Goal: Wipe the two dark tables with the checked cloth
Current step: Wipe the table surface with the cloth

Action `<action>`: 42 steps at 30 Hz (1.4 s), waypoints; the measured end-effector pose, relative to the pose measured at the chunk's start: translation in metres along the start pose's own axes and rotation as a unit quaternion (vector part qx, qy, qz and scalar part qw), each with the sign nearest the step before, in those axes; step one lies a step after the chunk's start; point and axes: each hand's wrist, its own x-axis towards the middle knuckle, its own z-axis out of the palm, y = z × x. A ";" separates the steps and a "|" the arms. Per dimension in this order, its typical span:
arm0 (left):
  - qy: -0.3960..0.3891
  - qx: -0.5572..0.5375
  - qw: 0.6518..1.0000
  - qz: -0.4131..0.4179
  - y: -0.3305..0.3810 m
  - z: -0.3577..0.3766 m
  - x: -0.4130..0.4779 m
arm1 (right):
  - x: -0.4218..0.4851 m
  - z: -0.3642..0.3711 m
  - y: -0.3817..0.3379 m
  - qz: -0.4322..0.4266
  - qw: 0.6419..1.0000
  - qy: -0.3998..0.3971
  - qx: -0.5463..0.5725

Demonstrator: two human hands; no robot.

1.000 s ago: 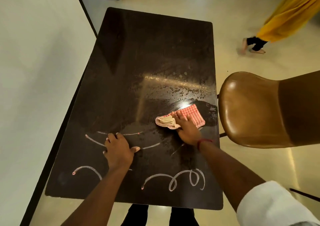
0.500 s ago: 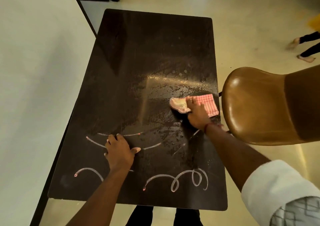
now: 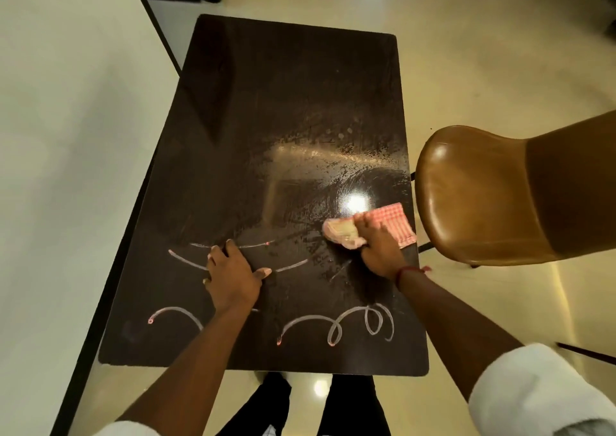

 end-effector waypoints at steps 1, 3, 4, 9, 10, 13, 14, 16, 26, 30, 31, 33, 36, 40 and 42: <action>0.001 -0.007 1.000 0.004 -0.001 -0.001 -0.001 | -0.010 0.007 0.004 -0.035 0.999 -0.015 -0.001; 0.005 -0.023 1.000 0.015 -0.005 -0.002 -0.003 | -0.028 0.009 0.026 -0.068 0.997 -0.039 -0.003; 0.007 -0.030 0.999 0.022 -0.008 -0.003 -0.004 | -0.035 0.005 0.037 -0.062 0.997 -0.044 -0.007; 0.031 -0.033 0.997 0.058 -0.028 -0.007 -0.011 | -0.024 -0.003 0.030 0.078 0.996 0.032 0.008; 0.034 -0.026 0.997 0.059 -0.032 -0.008 -0.013 | -0.021 0.004 0.014 0.078 0.996 0.037 0.012; 0.035 -0.015 0.998 0.053 -0.042 -0.009 -0.017 | -0.030 0.030 -0.022 -0.004 1.000 0.000 0.028; 0.033 -0.012 0.998 0.053 -0.046 -0.010 -0.018 | -0.039 0.033 -0.023 -0.034 0.999 -0.020 0.026; 0.033 -0.007 0.998 0.049 -0.053 -0.012 -0.017 | -0.052 0.031 -0.008 -0.066 0.996 -0.043 0.029; 0.065 -0.033 0.997 0.006 -0.077 -0.027 0.006 | -0.010 0.033 -0.041 0.051 0.997 0.044 0.031; 0.060 -0.046 0.997 -0.002 -0.091 -0.031 0.009 | -0.022 0.054 -0.051 -0.088 0.996 -0.024 0.019; 0.059 -0.049 0.997 -0.004 -0.096 -0.032 0.011 | -0.026 0.053 -0.043 -0.119 0.992 -0.039 0.002; 0.054 -0.054 0.997 -0.007 -0.106 -0.036 0.014 | -0.028 0.044 -0.022 -0.145 0.987 -0.051 -0.036; 0.051 -0.088 0.995 -0.014 -0.119 -0.045 0.016 | -0.019 0.034 -0.017 -0.098 0.995 0.001 -0.012; 0.041 -0.090 0.995 -0.008 -0.129 -0.051 0.016 | -0.004 0.048 -0.067 -0.003 0.999 0.033 0.008; 0.036 -0.079 0.996 -0.002 -0.132 -0.051 0.016 | 0.000 0.055 -0.089 -0.027 1.000 -0.005 0.003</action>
